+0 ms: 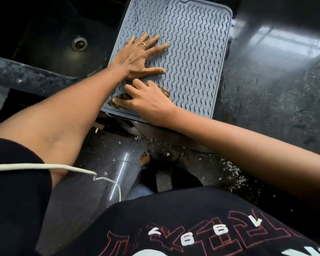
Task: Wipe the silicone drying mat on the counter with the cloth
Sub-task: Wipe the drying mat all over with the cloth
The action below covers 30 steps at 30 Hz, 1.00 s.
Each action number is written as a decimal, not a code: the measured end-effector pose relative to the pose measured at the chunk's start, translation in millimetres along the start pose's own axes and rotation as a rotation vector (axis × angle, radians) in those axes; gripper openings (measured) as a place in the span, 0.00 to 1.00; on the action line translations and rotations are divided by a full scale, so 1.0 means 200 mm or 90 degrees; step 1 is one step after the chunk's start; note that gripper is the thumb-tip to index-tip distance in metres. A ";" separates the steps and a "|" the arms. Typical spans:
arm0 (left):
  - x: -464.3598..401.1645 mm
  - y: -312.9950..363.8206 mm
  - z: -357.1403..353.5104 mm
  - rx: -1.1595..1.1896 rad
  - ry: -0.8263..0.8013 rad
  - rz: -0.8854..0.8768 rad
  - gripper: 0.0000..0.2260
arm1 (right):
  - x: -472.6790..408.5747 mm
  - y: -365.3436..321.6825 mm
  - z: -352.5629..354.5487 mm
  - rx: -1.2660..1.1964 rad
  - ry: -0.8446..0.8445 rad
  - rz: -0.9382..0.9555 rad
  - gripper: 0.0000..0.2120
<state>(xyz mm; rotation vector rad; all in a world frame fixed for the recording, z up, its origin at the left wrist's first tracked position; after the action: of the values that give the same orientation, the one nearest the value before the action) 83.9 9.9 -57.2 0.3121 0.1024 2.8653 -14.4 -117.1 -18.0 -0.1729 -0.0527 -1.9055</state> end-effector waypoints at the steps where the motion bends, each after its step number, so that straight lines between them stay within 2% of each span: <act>1: 0.00 -0.01 -0.01 -0.013 -0.007 0.001 0.36 | 0.01 0.01 -0.01 0.003 0.000 -0.002 0.24; 6: 0.00 -0.02 -0.01 -0.009 -0.015 0.000 0.37 | 0.27 0.14 -0.02 -0.056 -0.012 0.003 0.23; 10: 0.02 0.01 0.02 -0.051 -0.007 -0.019 0.39 | 0.38 0.25 0.03 -0.070 -0.097 0.006 0.20; 15: -0.07 0.20 0.02 -0.061 0.002 -0.059 0.32 | 0.25 0.22 0.06 -0.098 -0.010 0.050 0.26; 20: -0.08 0.26 -0.02 -0.054 -0.007 -0.055 0.34 | 0.32 0.23 0.01 -0.095 -0.033 0.065 0.24; 23: -0.08 0.25 -0.03 -0.049 -0.003 -0.055 0.34 | 0.50 0.32 0.01 -0.070 -0.080 0.082 0.21; 26: -0.08 0.26 -0.02 -0.041 -0.005 -0.043 0.33 | 0.58 0.36 0.05 -0.070 -0.152 0.106 0.23; 30: -0.10 0.34 -0.02 0.063 0.033 0.022 0.29 | 0.50 0.35 0.08 -0.138 -0.063 0.081 0.27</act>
<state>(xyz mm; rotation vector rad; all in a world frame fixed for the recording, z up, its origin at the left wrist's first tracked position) 85.3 -62.1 -58.7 0.2620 0.2505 2.9085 20.6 -231.4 9.6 -0.4084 0.0971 -1.7719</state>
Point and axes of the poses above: each hand's wrist, its own x-axis away from the middle knuckle, its own z-axis out of the back of the hand, y = z × x, the point moved 1 cm from there along -x, towards the middle knuckle, and after that the axes turned 6 degrees about z, right-handed, at the moved point
